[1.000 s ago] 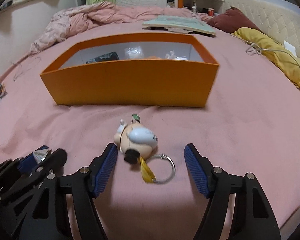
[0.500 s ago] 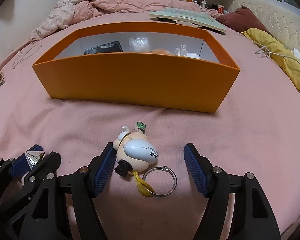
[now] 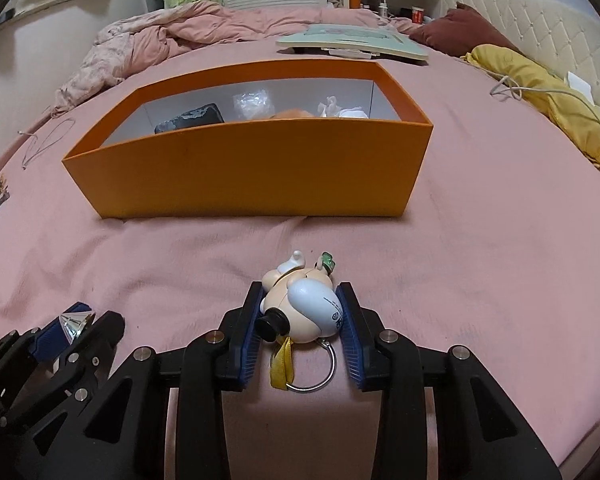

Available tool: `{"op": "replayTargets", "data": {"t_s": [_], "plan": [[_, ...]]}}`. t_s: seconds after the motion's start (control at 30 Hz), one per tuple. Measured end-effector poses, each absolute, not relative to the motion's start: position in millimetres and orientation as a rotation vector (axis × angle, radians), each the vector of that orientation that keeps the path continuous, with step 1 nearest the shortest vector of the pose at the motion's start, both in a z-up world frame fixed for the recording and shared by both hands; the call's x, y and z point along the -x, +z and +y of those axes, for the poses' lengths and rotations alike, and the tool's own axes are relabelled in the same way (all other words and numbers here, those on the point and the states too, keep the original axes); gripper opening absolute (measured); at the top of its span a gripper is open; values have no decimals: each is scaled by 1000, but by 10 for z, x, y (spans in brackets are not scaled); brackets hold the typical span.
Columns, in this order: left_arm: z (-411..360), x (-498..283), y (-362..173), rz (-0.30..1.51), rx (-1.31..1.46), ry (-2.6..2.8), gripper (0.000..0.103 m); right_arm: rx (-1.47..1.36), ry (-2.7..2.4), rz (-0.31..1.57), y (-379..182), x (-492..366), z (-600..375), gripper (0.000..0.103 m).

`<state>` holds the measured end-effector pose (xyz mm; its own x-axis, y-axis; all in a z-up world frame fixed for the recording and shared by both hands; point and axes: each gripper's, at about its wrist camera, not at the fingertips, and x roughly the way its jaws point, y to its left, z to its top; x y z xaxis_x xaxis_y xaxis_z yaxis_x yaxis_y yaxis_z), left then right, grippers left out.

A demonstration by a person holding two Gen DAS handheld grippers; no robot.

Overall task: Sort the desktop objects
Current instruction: 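Grasp the white figurine keychain with the right gripper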

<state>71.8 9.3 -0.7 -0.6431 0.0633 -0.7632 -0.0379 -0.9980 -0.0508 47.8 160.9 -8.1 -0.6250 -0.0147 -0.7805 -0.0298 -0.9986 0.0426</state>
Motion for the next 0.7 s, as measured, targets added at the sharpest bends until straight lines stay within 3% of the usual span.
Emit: {"op": "replayTargets", "data": {"t_s": [0.7], "plan": [[136, -787, 245, -32, 1152, 2834, 28, 1282, 2870, 124, 38, -542, 1584, 37]]}}
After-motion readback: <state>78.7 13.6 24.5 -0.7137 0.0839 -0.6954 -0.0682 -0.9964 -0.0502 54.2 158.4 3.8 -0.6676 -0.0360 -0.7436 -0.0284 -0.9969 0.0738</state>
